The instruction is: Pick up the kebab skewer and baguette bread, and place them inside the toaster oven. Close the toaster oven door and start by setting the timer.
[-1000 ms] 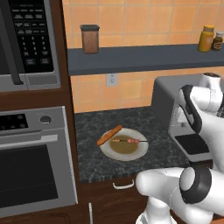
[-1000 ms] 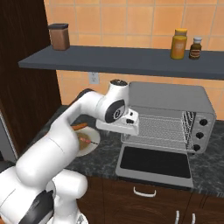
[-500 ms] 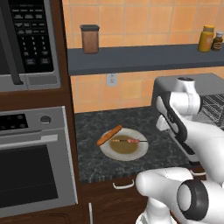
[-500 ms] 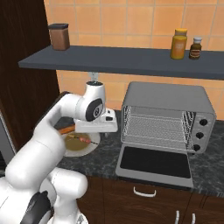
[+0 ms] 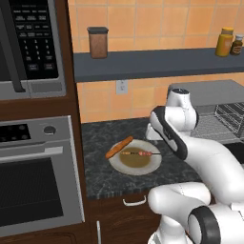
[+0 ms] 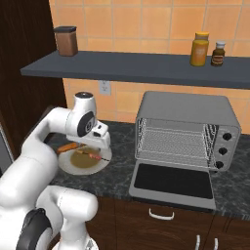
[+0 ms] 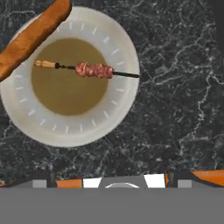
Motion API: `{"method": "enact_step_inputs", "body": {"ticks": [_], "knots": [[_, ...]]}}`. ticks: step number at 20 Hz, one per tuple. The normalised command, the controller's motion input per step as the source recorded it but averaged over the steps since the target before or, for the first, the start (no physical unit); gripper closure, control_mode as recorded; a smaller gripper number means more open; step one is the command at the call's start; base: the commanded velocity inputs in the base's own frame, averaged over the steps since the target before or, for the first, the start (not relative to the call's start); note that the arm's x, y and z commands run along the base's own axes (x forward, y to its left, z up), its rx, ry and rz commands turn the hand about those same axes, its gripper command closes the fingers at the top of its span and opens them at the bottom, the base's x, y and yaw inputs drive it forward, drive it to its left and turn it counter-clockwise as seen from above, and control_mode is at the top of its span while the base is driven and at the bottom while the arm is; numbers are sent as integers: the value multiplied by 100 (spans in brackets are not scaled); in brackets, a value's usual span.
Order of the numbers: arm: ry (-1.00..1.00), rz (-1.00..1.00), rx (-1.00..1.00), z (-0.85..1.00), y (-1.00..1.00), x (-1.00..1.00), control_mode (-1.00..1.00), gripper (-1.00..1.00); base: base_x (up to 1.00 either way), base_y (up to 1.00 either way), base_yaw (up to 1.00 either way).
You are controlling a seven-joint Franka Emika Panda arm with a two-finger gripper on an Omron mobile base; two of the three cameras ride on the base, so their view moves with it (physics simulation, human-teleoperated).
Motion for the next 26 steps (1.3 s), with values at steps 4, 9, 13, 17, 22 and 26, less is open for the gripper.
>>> {"method": "enact_step_inputs", "body": {"ticks": [4, 9, 13, 17, 22, 26], "knots": [[0, -16, 0, -29, 64, 68, -100, -100, 0, 0, 0], [9, -7, 0, -40, 70, 67, -100, -100, 0, 0, 0], [6, -10, 0, -23, 60, 64, -100, -100, 0, 0, 0], [1, -13, 0, -7, 23, 70, -100, -100, 0, 0, 0], [4, -15, 0, -20, 12, 57, -100, -100, 0, 0, 0], [3, -14, 0, -34, 23, 32, -100, -100, 0, 0, 0]]}}
